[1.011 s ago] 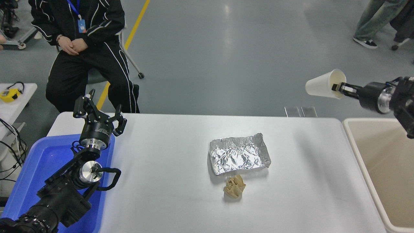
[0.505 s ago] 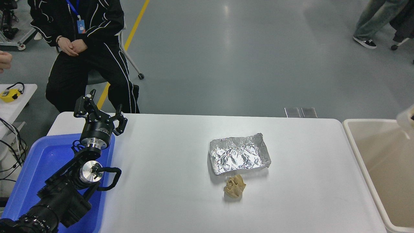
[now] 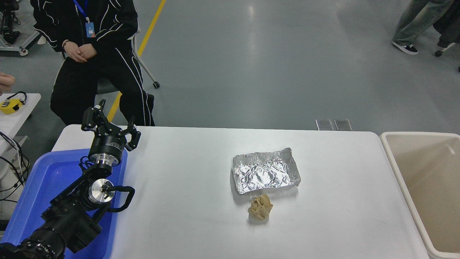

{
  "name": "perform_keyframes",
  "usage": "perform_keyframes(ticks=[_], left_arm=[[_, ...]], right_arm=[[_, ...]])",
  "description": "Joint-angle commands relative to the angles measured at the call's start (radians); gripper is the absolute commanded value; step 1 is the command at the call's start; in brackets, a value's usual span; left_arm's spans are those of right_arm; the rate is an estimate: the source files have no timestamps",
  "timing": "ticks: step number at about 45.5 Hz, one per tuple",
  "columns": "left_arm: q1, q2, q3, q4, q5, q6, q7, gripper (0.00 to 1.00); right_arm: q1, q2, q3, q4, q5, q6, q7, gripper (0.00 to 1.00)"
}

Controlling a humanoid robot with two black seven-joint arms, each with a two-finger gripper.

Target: Dispose of the paper cup in the dustbin

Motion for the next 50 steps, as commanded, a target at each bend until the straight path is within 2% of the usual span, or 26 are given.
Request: perform_keyframes(ticks=[1,5,6,9,12,16,18,22,24,30,34,41,48,50], left_arm=[[0.000,0.000,0.000,0.000,0.000,0.000,0.000,1.00],[0.000,0.000,0.000,0.000,0.000,0.000,0.000,1.00],[0.000,0.000,0.000,0.000,0.000,0.000,0.000,1.00],[0.000,0.000,0.000,0.000,0.000,0.000,0.000,1.00],[0.000,0.000,0.000,0.000,0.000,0.000,0.000,1.00],[0.000,0.000,0.000,0.000,0.000,0.000,0.000,1.00],[0.000,0.000,0.000,0.000,0.000,0.000,0.000,1.00],[0.000,0.000,0.000,0.000,0.000,0.000,0.000,1.00],[0.000,0.000,0.000,0.000,0.000,0.000,0.000,1.00],[0.000,0.000,0.000,0.000,0.000,0.000,0.000,1.00],[0.000,0.000,0.000,0.000,0.000,0.000,0.000,1.00],[0.000,0.000,0.000,0.000,0.000,0.000,0.000,1.00],[0.000,0.000,0.000,0.000,0.000,0.000,0.000,1.00],[0.000,0.000,0.000,0.000,0.000,0.000,0.000,1.00]], right_arm=[[-0.023,0.048,0.001,0.002,0.002,-0.003,-0.006,0.00],[-0.023,0.050,0.001,0.002,0.002,-0.004,-0.006,0.00],[-0.022,0.050,0.001,0.001,0.002,-0.007,-0.006,0.06],[-0.022,0.050,0.001,0.002,0.002,-0.026,-0.006,0.39],[-0.017,0.048,0.003,0.002,0.002,-0.055,-0.005,0.81],[-0.016,0.047,0.016,0.004,0.003,-0.059,-0.005,0.96],[-0.012,0.042,0.049,0.004,0.003,-0.058,-0.005,0.97],[0.029,0.013,0.275,0.008,0.002,-0.044,-0.006,0.99],[0.096,-0.024,0.451,0.025,0.002,-0.042,-0.006,0.99],[0.230,-0.099,0.723,0.111,0.003,-0.049,-0.005,0.99],[0.287,-0.098,0.797,0.124,0.009,-0.056,-0.003,0.99],[0.475,-0.064,0.852,0.181,0.023,-0.044,-0.001,0.99],[0.494,-0.078,1.004,0.366,0.023,-0.046,0.008,0.99],[0.494,-0.078,1.044,0.427,0.023,-0.047,0.043,0.99]])
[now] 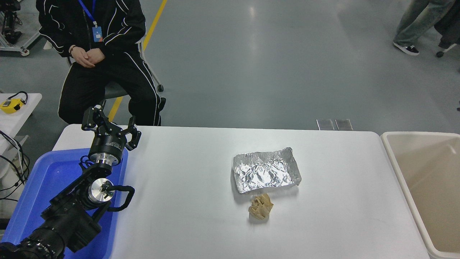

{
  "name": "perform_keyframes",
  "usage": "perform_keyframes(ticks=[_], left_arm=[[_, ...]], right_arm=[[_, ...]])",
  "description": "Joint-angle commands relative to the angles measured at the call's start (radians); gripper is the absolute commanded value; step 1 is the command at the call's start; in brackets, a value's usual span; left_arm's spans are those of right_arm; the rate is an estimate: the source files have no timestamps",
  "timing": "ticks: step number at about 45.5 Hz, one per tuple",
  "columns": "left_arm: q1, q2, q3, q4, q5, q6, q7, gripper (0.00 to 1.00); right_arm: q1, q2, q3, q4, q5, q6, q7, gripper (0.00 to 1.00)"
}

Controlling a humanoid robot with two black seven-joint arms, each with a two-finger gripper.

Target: Dispose of the paper cup in the dustbin

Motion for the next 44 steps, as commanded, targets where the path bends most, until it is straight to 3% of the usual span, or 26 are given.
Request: perform_keyframes(ticks=[1,8,11,20,23,29,34,44], left_arm=[[0.000,0.000,0.000,0.000,0.000,0.000,0.000,1.00],[0.000,0.000,0.000,0.000,0.000,0.000,0.000,1.00],[0.000,0.000,0.000,0.000,0.000,0.000,0.000,1.00],[0.000,0.000,0.000,0.000,0.000,0.000,0.000,1.00],[0.000,0.000,0.000,0.000,0.000,0.000,0.000,1.00],[0.000,0.000,0.000,0.000,0.000,0.000,0.000,1.00],[0.000,0.000,0.000,0.000,0.000,0.000,0.000,1.00],[0.000,0.000,0.000,0.000,0.000,0.000,0.000,1.00]], right_arm=[[0.092,-0.008,0.237,0.242,0.005,-0.001,0.086,0.99],[0.058,0.021,0.308,0.276,0.005,-0.008,0.342,0.99],[0.017,0.032,0.360,0.290,0.005,-0.010,0.400,0.99],[-0.215,0.102,0.579,0.429,0.003,-0.013,0.427,0.99],[-0.311,0.150,0.589,0.431,0.002,-0.012,0.503,0.99],[-0.443,0.205,0.589,0.429,-0.001,-0.010,0.566,0.99],[-0.512,0.225,0.592,0.429,0.000,-0.009,0.566,0.99],[-0.518,0.222,0.592,0.431,0.002,-0.007,0.566,0.99]])
